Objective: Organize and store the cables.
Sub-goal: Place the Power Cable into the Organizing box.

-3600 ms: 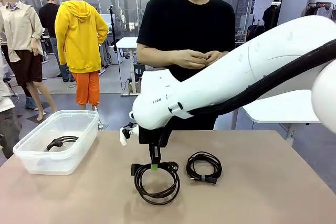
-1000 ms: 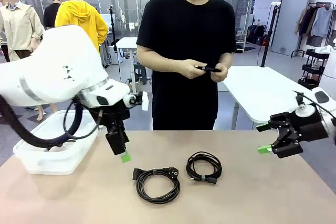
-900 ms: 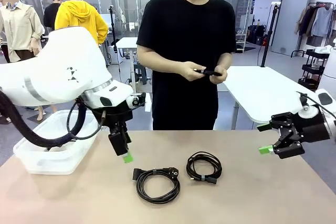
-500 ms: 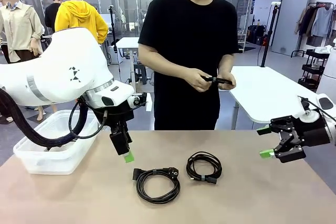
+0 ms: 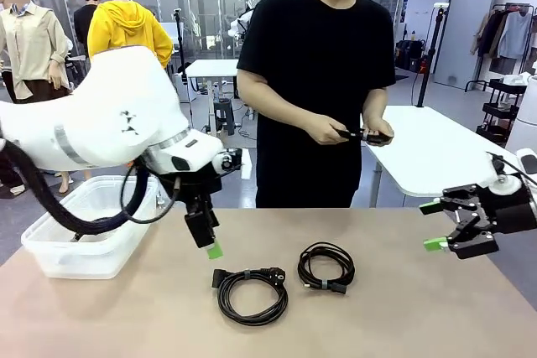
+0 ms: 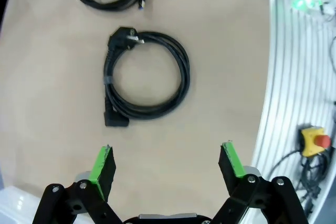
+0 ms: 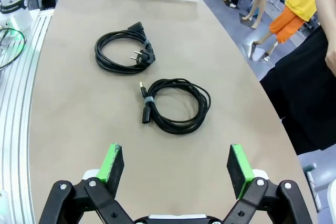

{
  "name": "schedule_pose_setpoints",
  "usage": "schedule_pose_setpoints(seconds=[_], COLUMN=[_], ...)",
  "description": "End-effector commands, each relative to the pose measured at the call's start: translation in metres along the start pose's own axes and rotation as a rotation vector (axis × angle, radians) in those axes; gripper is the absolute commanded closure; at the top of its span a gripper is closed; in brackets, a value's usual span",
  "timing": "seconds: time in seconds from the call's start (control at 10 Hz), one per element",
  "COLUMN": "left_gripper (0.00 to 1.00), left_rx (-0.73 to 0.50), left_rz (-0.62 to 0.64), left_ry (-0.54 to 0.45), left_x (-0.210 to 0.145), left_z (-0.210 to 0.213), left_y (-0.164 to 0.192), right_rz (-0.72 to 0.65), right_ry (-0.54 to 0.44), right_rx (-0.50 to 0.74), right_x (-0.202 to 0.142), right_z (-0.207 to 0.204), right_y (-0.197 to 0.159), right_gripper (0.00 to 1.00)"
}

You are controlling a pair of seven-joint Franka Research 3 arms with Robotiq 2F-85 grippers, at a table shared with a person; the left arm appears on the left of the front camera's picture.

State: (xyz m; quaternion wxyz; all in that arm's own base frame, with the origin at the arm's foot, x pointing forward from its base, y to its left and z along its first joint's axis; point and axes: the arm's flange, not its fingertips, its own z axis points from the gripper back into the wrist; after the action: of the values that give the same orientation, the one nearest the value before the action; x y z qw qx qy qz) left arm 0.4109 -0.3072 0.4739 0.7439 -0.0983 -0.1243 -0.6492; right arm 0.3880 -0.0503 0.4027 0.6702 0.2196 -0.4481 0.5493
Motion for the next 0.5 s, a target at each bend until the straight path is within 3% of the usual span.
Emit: schedule_pose_setpoints(seconds=[0.0,0.4], left_gripper=[0.00,0.00], left_rx=[0.058,0.052], left_rz=[-0.058,-0.049], left_ry=[0.047,0.177], left_x=[0.039,0.063], left_z=[-0.029,-0.088], left_y=[0.027,0.051], right_rz=[-0.093,-0.205], right_ry=[-0.072,-0.178], right_rx=[-0.009,-0.098], right_x=[-0.037,-0.094], right_z=[0.033,0.086], right_y=[0.008,0.020], right_gripper=[0.00,0.00])
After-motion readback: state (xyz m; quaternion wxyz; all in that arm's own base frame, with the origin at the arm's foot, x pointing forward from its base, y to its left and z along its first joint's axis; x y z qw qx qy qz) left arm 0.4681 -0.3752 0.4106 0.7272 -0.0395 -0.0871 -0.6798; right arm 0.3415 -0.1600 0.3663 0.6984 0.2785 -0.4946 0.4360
